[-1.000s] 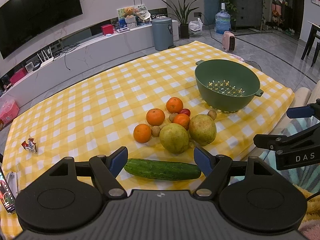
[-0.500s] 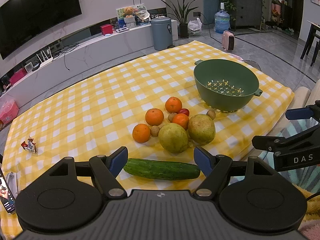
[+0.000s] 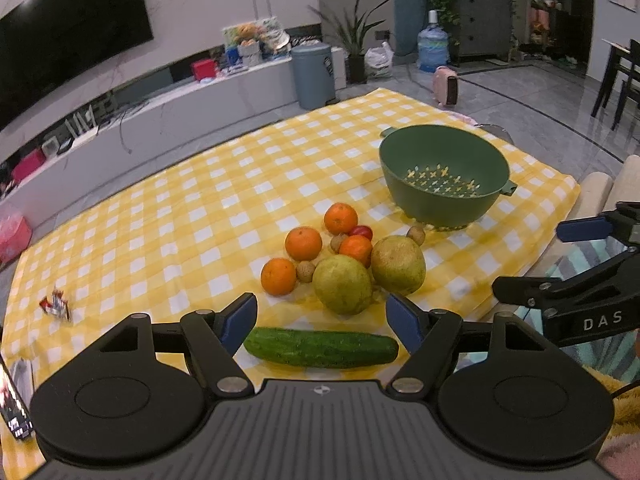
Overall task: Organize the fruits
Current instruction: 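Grasp a yellow-green pear with the left tool while the right tool grasps the other pear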
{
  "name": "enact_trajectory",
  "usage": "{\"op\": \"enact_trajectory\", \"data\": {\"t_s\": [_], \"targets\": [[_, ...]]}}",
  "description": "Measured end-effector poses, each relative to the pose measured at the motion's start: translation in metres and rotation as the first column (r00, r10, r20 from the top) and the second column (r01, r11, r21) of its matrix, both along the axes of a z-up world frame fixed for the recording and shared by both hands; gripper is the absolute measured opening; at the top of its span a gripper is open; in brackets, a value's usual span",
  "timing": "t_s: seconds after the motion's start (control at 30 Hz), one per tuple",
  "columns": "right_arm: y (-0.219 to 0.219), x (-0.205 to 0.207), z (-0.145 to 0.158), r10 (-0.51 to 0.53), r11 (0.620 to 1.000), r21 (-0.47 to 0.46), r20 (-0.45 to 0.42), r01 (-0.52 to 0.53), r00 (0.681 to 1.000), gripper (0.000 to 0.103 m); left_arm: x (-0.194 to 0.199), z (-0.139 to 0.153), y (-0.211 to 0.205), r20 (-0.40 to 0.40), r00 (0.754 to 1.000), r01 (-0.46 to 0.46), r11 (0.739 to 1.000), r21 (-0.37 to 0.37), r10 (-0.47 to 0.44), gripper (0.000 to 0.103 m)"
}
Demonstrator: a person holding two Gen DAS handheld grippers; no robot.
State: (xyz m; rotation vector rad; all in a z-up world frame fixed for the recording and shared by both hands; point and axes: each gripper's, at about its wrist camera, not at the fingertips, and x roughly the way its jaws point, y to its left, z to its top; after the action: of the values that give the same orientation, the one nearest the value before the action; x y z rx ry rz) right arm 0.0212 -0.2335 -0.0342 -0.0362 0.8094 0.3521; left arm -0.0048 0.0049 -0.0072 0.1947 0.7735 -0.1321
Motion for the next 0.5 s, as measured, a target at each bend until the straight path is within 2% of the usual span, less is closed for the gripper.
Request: {"op": "enact_trajectory", "data": {"t_s": [0.17, 0.33, 0.43, 0.5], "targets": [[0.006, 0.007, -0.002, 0.041, 0.999, 0.028, 0.023, -0.042, 0.999, 0.088, 0.008, 0.004, 0.001, 0.020, 1.000, 0.009, 1.000, 0.001, -0.009, 0.086], [0.013, 0.022, -0.011, 0.061, 0.997, 0.044, 0.022, -0.062, 0.998, 0.084, 0.026, 0.000, 0.007, -0.039, 0.999, -0.008, 0.999, -0.033, 0.007, 0.086], [0.016, 0.033, -0.019, 0.075, 0.996, 0.052, -0.001, -0.075, 0.997, 0.076, 0.038, -0.004, 0.010, -0.060, 0.998, -0.034, 0.998, -0.047, 0.031, 0.086], [0.017, 0.040, -0.024, 0.076, 0.995, 0.068, -0.019, -0.075, 0.997, 0.074, 0.047, -0.009, 0.010, -0.079, 0.996, -0.044, 0.998, -0.041, 0.040, 0.086]]}}
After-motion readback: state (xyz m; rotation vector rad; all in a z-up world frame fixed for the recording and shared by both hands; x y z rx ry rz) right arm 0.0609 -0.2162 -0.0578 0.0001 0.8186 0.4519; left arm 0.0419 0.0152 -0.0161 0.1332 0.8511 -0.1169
